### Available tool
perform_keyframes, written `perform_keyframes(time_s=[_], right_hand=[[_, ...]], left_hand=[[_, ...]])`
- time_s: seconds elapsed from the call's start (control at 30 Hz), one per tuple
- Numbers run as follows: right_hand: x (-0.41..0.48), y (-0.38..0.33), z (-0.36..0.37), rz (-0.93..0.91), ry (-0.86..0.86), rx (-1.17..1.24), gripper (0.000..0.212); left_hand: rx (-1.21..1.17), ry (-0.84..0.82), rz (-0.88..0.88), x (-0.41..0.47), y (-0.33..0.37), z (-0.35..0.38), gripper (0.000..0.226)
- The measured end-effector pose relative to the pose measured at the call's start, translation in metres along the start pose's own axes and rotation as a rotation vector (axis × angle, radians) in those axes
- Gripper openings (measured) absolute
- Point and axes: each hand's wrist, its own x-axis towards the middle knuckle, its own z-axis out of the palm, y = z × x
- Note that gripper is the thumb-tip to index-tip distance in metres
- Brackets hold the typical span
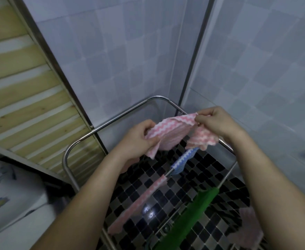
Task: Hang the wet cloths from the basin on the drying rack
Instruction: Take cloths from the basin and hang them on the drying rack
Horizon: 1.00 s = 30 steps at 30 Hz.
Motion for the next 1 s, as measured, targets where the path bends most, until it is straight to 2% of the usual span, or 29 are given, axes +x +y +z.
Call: perform_keyframes(time_s=[0.13,0.2,0.27,0.33,0.43,0.57,0.63,0.7,0.8,0.87,1.0], right_hand=[[0.011,-0.004,-0.002,0.157,0.004,0.205,0.025],[0.021,-0.007,0.000,0.203,0.028,0.213,0.022],[0.032,-0.013,0.007,0.216,0.056,0.191,0.020],[0.045,-0.016,0.018,0.216,0.102,0.197,0.025],[0.060,-0.017,0.041,0.182,0.157,0.167,0.021],[0.068,-0.001,0.053,0.114,0.176,-0.101,0.016],[0.069,0.008,0.050,0.127,0.108,-0.276,0.014],[0.068,0.013,0.052,0.176,0.011,-0.350,0.016],[0.070,0.020,0.059,0.254,-0.054,-0.210,0.024],[0.072,0.023,0.064,0.270,-0.008,-0.073,0.023],[0.079,0.031,0.075,0.227,0.080,-0.030,0.013]], left_hand=[[-0.150,0.037,-0.002,0.003,-0.003,-0.002,0.039],[-0.190,0.077,0.010,0.003,0.002,-0.007,0.043],[-0.118,0.157,0.011,0.006,0.004,-0.012,0.036],[0.049,0.254,0.008,0.016,0.001,-0.016,0.027],[0.239,0.318,-0.084,0.033,-0.013,-0.019,0.025],[0.619,0.196,-0.164,0.033,-0.028,-0.013,0.032],[0.595,0.165,-0.178,0.024,-0.026,-0.005,0.027],[0.557,0.123,-0.201,0.017,-0.025,0.002,0.020],[0.557,0.138,-0.190,0.016,-0.027,0.010,0.021],[0.538,0.166,-0.188,0.016,-0.027,0.011,0.019],[0.525,0.177,-0.194,0.017,-0.028,0.013,0.016]])
